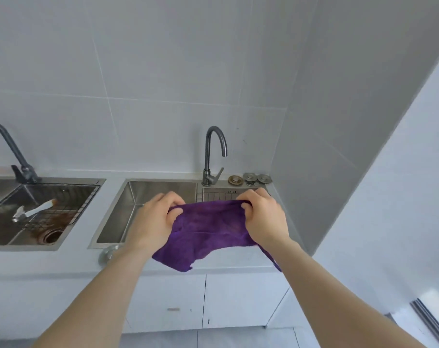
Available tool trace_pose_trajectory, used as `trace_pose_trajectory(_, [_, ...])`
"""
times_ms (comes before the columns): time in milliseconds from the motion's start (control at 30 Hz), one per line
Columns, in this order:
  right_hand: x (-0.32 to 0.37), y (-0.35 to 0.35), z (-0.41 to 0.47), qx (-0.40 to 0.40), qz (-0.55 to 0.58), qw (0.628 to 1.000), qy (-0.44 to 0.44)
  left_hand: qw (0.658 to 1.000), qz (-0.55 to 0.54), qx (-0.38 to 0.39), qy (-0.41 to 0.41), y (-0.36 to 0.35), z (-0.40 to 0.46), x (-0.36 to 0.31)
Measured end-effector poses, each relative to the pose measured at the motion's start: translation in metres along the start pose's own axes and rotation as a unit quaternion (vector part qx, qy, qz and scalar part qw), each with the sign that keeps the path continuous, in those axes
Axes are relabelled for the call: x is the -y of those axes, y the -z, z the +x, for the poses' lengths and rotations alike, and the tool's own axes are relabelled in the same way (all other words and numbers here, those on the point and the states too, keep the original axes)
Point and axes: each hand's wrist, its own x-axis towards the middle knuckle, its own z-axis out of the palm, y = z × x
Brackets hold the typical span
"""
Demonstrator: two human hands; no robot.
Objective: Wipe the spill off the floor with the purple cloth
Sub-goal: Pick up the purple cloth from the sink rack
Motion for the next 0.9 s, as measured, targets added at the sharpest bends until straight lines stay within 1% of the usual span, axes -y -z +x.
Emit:
trace_pose_trajectory(100, [0.0, 0.023, -0.022, -0.004, -0.006, 1.0, -0.012, 1.0, -0.011, -0.009, -0.008, 0.011, -0.016, -0.017])
trace_pose_trajectory(233, [-0.014, 0.052, -0.05, -0.004, -0.002, 1.0, -0.025, 1.0, 0.011, 0.002, -0.021, 0.012, -0.037, -0.045])
trace_pose_trajectory(400, [-0.054, 0.079, -0.081, 0.011, -0.001, 0.999, -0.032, 0.998, 0.046, -0.002, -0.034, -0.01, -0.065, -0.086])
trace_pose_trajectory(533, [-0.097, 0.092, -0.111, 0.037, 0.01, 0.998, -0.043, 0.998, 0.064, 0.002, -0.027, -0.041, -0.094, -0.118])
trace_pose_trajectory(700, [-0.144, 0.079, -0.156, 0.064, 0.028, 0.996, -0.062, 0.997, 0.07, 0.028, -0.013, -0.086, -0.139, -0.134])
trace_pose_trajectory(833, [-0.17, 0.05, -0.198, 0.076, 0.039, 0.993, -0.086, 0.996, 0.081, 0.044, 0.01, -0.123, -0.182, -0.125])
trace_pose_trajectory(900, [-0.178, 0.034, -0.222, 0.09, 0.044, 0.99, -0.101, 0.994, 0.08, 0.068, 0.023, -0.138, -0.207, -0.116])
